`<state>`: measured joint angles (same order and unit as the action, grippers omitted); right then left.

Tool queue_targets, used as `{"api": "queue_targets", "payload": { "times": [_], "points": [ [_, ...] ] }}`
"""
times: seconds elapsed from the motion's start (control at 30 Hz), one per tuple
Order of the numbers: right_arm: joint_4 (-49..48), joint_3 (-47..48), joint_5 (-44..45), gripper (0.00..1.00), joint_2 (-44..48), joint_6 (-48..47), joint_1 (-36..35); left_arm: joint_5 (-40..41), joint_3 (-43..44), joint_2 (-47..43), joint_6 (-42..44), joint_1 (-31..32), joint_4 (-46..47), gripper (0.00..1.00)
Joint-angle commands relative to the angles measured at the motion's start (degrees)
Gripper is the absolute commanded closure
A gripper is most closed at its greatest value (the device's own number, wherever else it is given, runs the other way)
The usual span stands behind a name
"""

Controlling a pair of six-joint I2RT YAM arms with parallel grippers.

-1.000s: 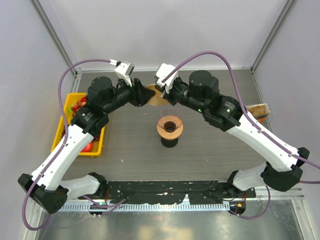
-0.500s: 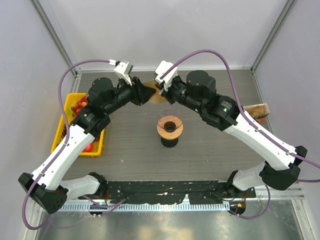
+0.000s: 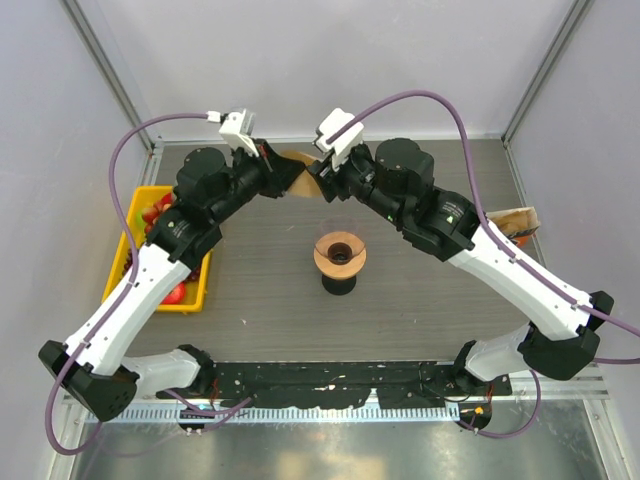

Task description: Place the coffee filter in the dripper

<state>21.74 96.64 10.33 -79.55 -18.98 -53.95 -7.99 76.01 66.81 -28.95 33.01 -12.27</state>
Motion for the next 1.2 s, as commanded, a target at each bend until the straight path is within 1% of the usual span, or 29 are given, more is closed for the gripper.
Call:
{"api": "queue_targets", "payload": {
  "times": [0.0,0.03,0.1,0.2,0.33,0.47,0.5,0.63,0.73,0.83,0.87,0.93,0.97,1.0,1.03,1.07,1.1,1.17],
  "points": [
    [-6.4,3.2,9.2,0.36,0.2,5.5,0.5,7.4,5.8,1.4,-4.0,0.1,2.8,1.00],
    [-7.2,3.2,10.4,0.34,0.3,6.4,0.6,6.9,6.0,1.6,-4.2,0.1,3.4,1.00],
    [-7.8,3.3,12.8,0.32,0.3,9.6,1.3,5.8,5.8,1.7,-4.1,0.2,4.6,1.00],
    [-8.2,2.4,11.7,0.29,0.7,15.0,3.7,4.3,3.9,0.9,-4.2,0.2,8.4,1.00],
    [-6.5,2.5,10.1,0.29,0.7,17.8,5.7,4.2,2.7,-0.2,-3.3,0.7,11.6,1.00],
    [-5.7,1.3,4.3,0.29,1.7,22.1,7.7,4.6,2.7,-0.4,-3.0,0.8,11.9,1.00],
    [-5.7,0.7,1.4,0.28,2.2,23.0,8.0,4.3,2.4,-0.5,-3.0,0.7,11.9,1.00],
    [-7.0,-0.8,-6.1,0.29,3.3,23.2,9.2,3.2,2.3,-0.4,-3.0,0.8,11.9,1.00],
    [-6.1,-0.9,-8.4,0.29,3.3,23.2,9.6,2.4,2.3,-0.1,-2.0,0.8,13.8,1.00],
    [-5.3,-1.1,-7.9,0.30,3.3,23.0,9.6,2.3,2.8,0.2,-1.4,0.8,13.8,1.00],
    [-5.1,-1.1,-7.5,0.31,3.1,23.0,9.7,2.2,2.8,0.2,-1.4,1.0,13.7,1.00],
    [-4.8,-0.8,-6.3,0.39,2.9,22.9,9.6,2.2,3.3,0.3,-1.3,1.2,13.3,1.00],
    [-4.8,-0.8,-5.2,0.41,2.8,23.0,9.7,2.3,3.2,0.3,-1.2,1.3,13.2,1.00],
    [-4.7,-0.5,-4.6,0.46,2.7,23.0,9.7,2.2,3.1,0.3,-1.2,1.4,13.2,1.00],
    [-4.8,-0.4,-4.4,0.48,2.6,22.9,9.6,2.4,2.9,0.1,-0.8,1.6,13.2,1.00],
    [-4.8,-0.2,-3.9,0.52,2.5,23.1,9.6,2.5,2.9,0.1,-0.8,1.8,13.1,1.00],
    [-4.9,-0.1,-3.9,0.54,2.4,23.0,9.6,2.8,2.7,0.2,-0.7,2.1,13.1,1.00],
    [-5.0,0.2,-4.5,0.62,2.3,23.1,9.6,3.2,2.7,0.2,-0.2,2.5,12.7,1.00]
  ]
}}
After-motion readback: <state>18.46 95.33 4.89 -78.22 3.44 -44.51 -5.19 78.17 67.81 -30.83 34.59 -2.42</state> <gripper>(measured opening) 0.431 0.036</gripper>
